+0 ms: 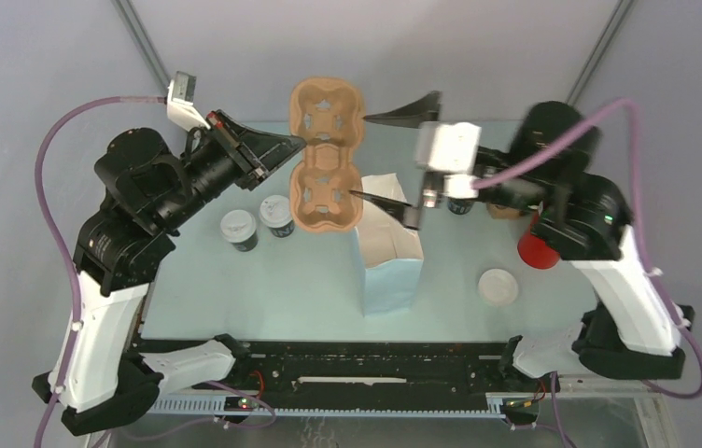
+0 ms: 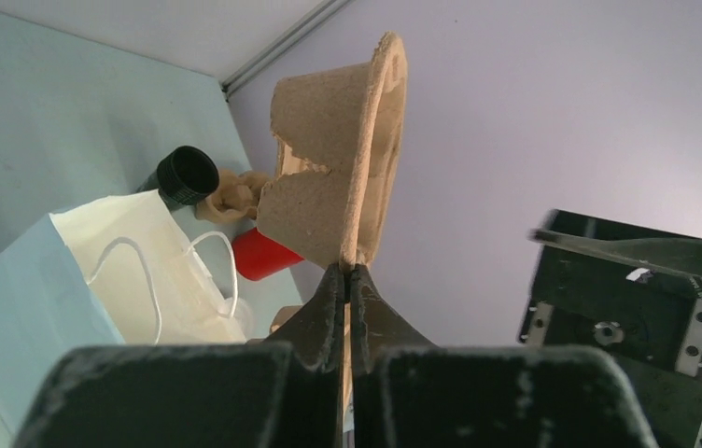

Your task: Pack the takeout coffee

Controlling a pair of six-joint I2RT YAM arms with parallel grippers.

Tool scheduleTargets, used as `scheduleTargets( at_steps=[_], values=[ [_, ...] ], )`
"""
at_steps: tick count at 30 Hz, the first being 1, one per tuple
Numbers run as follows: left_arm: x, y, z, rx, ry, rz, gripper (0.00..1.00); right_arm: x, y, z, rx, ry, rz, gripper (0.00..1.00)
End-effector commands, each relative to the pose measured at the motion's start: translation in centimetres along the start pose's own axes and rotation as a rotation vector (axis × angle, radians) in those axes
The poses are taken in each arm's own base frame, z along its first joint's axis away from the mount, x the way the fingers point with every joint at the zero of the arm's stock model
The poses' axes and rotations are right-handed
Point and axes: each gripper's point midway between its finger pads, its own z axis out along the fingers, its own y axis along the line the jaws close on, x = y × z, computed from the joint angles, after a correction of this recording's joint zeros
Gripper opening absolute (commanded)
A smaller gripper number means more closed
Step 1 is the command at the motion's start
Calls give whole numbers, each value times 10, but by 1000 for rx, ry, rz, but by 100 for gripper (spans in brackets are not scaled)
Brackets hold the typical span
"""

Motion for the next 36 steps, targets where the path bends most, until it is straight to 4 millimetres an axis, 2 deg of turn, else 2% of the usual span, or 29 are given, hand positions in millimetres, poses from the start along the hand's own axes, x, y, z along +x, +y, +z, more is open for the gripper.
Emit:
scheduleTargets(
  at_steps=[1, 3, 4, 6, 7, 14, 18, 27, 36],
  values=[
    [-11, -1, 3, -49, -60, 94, 0, 47, -5, 23, 27, 186, -78, 100],
    [-7, -3, 6, -56, -44, 105, 0, 54, -4, 27, 16, 207, -91, 95],
    [-5, -4, 8, -53, -37, 106, 0, 59, -2, 29, -1, 217, -101, 89],
    [-3, -5, 10, -50, -28, 110, 0, 67, 0, 30, -19, 239, -106, 67],
    [-2, -7, 11, -45, -26, 113, 0, 71, 1, 30, -28, 249, -103, 64],
    [4, -6, 13, -52, -2, 122, 0, 80, 1, 26, -29, 250, -89, 66],
    [6, -8, 14, -48, 4, 123, 0, 83, 6, 28, -54, 250, -78, 65],
    [9, -11, 14, -38, 13, 121, 0, 93, 3, 31, -59, 262, -53, 67],
    [13, -16, 16, -27, 26, 125, 0, 101, 6, 33, -90, 261, -19, 63]
  ],
)
